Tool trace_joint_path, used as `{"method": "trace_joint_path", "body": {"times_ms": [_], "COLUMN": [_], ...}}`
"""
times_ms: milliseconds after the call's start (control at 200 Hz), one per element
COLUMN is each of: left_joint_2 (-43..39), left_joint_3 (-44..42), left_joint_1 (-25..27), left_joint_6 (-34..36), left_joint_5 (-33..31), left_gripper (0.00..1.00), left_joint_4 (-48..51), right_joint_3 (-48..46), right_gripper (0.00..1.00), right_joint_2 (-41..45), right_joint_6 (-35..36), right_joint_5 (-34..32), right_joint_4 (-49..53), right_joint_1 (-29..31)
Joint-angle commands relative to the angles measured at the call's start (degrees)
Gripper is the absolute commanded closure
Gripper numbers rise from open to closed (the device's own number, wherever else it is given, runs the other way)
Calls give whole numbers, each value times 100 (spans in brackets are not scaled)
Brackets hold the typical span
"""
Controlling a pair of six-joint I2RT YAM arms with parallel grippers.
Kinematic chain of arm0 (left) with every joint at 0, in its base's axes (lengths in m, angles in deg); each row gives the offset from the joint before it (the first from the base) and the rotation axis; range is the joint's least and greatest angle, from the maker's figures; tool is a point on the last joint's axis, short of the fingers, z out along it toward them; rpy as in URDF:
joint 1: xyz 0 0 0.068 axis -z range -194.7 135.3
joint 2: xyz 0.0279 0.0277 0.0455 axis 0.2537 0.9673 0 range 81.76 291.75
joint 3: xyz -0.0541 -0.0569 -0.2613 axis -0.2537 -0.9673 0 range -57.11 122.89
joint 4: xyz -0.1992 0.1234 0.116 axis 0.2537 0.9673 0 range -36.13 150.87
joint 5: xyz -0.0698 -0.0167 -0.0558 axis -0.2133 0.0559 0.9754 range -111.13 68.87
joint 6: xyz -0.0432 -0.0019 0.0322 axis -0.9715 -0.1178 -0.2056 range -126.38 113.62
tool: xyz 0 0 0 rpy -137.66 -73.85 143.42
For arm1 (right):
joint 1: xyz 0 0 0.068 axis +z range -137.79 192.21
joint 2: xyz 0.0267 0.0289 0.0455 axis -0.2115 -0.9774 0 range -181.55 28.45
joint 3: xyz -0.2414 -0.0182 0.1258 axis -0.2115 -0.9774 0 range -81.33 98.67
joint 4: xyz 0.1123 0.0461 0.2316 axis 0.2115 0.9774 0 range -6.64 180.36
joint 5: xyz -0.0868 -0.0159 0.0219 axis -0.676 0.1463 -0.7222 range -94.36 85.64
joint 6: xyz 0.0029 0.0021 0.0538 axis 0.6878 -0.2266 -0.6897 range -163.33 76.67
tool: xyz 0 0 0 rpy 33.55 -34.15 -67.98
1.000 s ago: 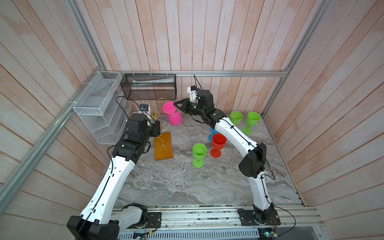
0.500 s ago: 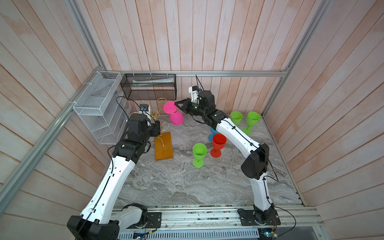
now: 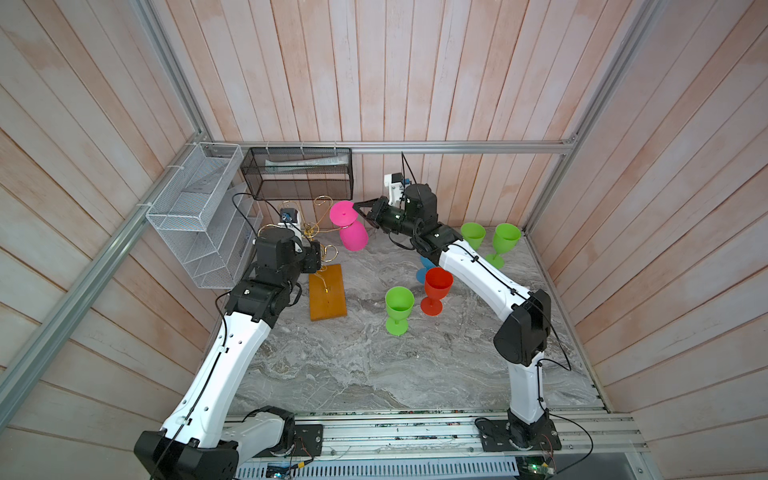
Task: Take the wine glass off the wine glass rack
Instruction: 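Close the right gripper on the pink glass foot, then lift the pink glass off the rack hook with the right gripper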
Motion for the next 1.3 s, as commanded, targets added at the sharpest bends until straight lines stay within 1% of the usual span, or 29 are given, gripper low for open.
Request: {"method": "trace_joint_path", "body": {"times_ms": [0, 580, 845, 1130, 1295], "left_joint_2": [-66, -69, -60, -86, -106], "left_joint_3": [-114, -113, -113, -117, -113], "left_joint_1": [20, 32, 41, 34, 47], "left_joint_6": [37, 32, 23, 26, 33], "left_joint_5": [-23, 1, 3, 3, 3], "left_gripper": [27, 27, 27, 27, 27], "left_joint_4": [41, 33, 24, 24, 24], "right_joint_3": [-146, -645, -765, -428, 206], "right_gripper": [100, 100, 100, 100, 100], "right_joint_2": [280, 623, 706, 411, -15], "right_joint_6": [-28, -19, 25, 71, 104], "right_joint_5": [-118, -226, -220, -181, -166], "right_joint_4": [-312, -449, -461, -309, -25], "right_joint_1": [13, -18, 112, 329, 392]}}
